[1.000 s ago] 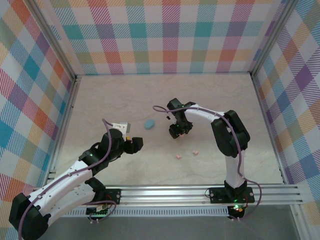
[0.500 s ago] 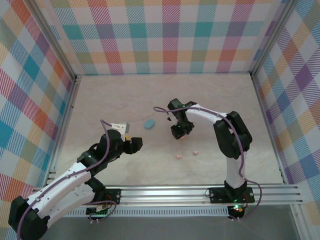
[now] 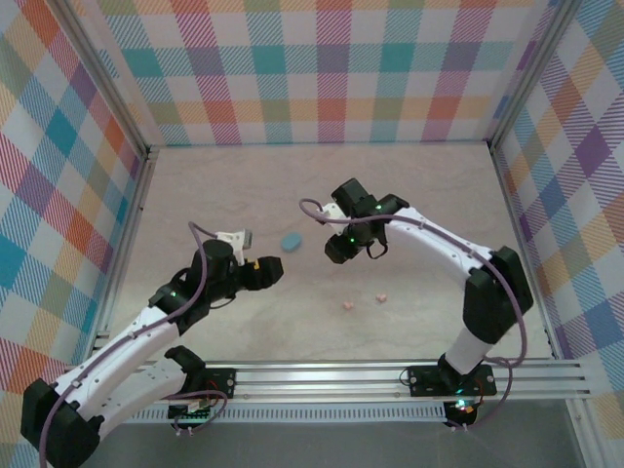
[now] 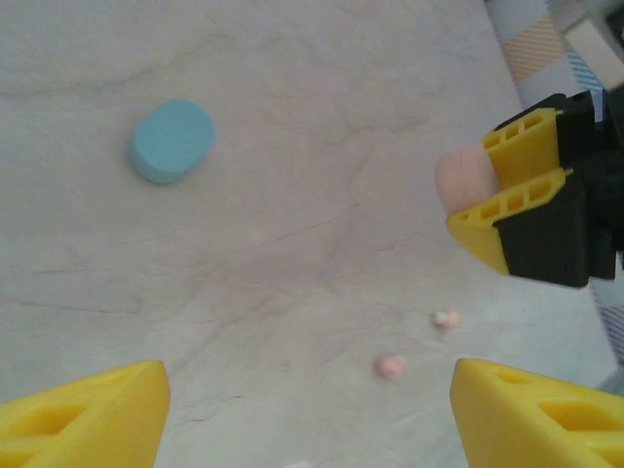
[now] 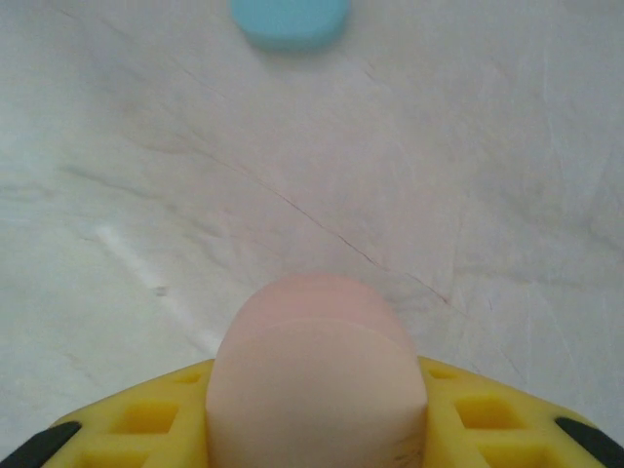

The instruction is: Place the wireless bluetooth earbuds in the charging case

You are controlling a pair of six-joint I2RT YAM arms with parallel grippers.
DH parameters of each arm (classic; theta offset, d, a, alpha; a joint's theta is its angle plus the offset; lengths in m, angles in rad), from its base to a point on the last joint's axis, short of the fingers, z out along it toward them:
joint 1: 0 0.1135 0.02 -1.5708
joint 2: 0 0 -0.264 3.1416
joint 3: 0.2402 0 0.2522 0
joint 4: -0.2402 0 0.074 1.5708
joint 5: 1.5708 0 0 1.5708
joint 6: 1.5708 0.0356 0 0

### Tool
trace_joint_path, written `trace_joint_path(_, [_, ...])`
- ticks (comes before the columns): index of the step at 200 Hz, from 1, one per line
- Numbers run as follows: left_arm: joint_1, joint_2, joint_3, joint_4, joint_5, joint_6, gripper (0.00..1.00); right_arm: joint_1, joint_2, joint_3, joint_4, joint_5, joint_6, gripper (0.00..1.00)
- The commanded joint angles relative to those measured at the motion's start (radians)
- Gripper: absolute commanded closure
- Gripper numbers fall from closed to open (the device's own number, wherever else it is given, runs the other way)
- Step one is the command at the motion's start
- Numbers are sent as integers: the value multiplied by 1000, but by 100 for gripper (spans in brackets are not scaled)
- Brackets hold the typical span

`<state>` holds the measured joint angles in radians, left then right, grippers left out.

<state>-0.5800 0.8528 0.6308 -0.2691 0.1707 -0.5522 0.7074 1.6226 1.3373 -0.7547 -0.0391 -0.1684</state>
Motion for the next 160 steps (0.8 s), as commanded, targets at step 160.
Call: trace_joint_path(160, [8, 220, 74, 314, 496, -294, 34, 168, -250, -101, 127, -161, -301, 64])
